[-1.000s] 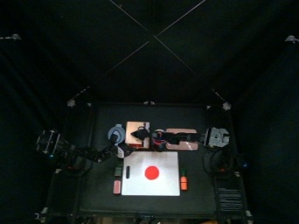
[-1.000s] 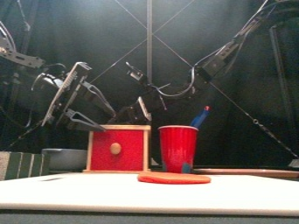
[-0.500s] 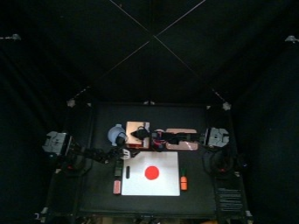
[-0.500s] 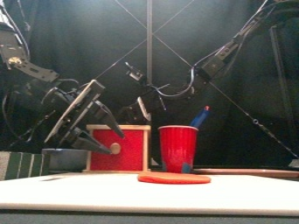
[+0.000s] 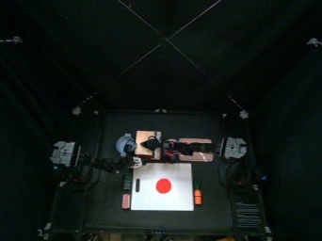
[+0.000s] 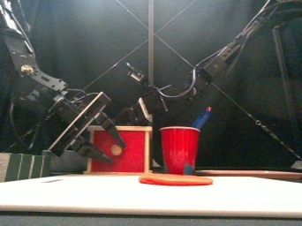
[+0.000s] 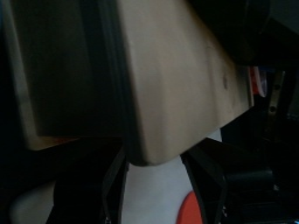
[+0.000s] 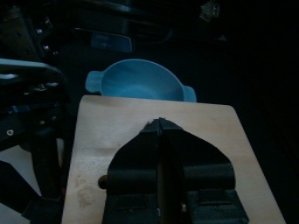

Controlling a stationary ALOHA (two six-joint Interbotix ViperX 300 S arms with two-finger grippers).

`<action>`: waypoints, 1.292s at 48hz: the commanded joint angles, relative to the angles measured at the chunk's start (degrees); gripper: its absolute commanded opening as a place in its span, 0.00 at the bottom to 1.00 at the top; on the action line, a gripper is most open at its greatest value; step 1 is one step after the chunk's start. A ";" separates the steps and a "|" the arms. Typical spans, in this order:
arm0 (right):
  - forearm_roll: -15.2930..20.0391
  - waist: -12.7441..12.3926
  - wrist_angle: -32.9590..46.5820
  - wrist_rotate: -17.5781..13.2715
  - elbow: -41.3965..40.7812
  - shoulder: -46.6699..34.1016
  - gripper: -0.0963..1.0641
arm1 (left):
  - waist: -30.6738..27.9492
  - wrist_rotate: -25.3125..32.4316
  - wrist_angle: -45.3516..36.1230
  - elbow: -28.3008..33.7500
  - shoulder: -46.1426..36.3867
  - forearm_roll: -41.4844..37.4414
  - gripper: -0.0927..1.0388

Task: Get the cutter from the drawer then cut the dough then place the extra dough in the bowl
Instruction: Open the drawer

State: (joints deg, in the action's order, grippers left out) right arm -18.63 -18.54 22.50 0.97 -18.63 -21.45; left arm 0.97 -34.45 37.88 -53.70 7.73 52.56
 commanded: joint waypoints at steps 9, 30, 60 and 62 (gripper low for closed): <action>0.09 0.53 -0.53 -0.09 0.26 0.62 0.06 | -0.53 0.44 2.11 1.93 0.79 0.00 0.79; 0.18 0.62 -0.53 -0.09 0.26 0.00 0.06 | -0.09 0.62 2.29 1.32 0.53 -0.09 0.64; -0.09 0.26 -1.14 -0.09 0.35 0.18 0.06 | 7.56 0.44 1.76 1.14 -1.41 3.34 0.56; -0.09 0.26 -1.23 -0.09 0.26 0.18 0.06 | 7.91 0.44 1.76 0.97 -1.58 3.43 0.56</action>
State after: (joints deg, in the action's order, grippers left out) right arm -18.63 -18.11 22.15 0.97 -18.37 -21.80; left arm 8.09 -34.19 39.38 -53.09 7.73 55.81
